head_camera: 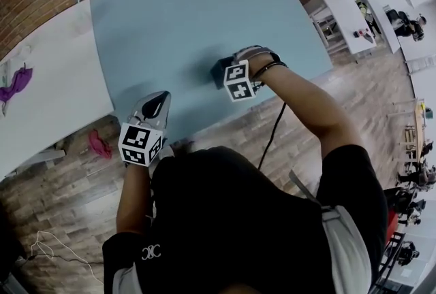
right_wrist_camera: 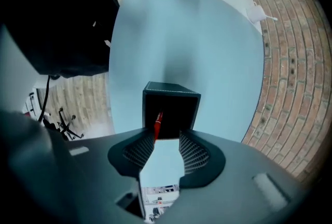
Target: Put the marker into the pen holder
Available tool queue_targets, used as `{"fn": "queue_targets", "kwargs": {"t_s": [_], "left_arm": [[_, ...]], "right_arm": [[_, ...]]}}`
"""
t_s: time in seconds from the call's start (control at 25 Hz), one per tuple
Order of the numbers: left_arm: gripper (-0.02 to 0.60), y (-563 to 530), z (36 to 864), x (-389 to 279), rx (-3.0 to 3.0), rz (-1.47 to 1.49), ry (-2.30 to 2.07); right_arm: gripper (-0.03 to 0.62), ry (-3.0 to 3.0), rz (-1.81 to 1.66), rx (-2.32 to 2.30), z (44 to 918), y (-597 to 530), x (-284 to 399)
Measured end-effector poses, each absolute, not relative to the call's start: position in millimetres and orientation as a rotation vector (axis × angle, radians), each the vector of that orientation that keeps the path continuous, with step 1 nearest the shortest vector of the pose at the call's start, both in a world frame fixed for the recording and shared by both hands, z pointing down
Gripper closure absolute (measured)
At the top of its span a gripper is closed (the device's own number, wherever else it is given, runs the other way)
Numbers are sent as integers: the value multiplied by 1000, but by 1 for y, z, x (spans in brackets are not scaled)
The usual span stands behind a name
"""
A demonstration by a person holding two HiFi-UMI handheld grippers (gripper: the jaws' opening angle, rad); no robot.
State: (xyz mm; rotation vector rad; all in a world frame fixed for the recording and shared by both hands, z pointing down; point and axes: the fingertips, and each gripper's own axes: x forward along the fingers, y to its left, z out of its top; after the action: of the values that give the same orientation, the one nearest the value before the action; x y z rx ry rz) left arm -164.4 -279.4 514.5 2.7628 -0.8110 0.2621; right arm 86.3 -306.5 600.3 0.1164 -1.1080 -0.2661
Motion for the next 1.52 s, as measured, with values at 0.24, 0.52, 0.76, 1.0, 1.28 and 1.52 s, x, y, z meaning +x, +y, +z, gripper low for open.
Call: {"fn": "queue_targets", "kwargs": {"t_s": [0.24, 0.52, 0.76, 1.0, 1.28, 1.52], "left_arm": [[575, -281, 514, -152, 2788, 270, -733], [575, -293, 500, -135, 2862, 312, -671], [575, -310, 483, -122, 2919, 329, -663], [575, -315, 474, -104, 2953, 384, -614], [575, -315, 471, -87, 2986, 445, -566], [575, -315, 476, -85, 2984, 488, -583]], "right_arm": [[430, -1457, -108, 446, 548, -315, 65], [482, -1862, -43, 1173, 470, -313, 88], [585, -2048, 37, 1900, 430, -279, 132], [585, -2140, 241, 2282, 439, -237, 151], [588, -2160, 274, 2252, 473, -224, 136], [588, -2186, 350, 2200, 490, -226, 133]]}}
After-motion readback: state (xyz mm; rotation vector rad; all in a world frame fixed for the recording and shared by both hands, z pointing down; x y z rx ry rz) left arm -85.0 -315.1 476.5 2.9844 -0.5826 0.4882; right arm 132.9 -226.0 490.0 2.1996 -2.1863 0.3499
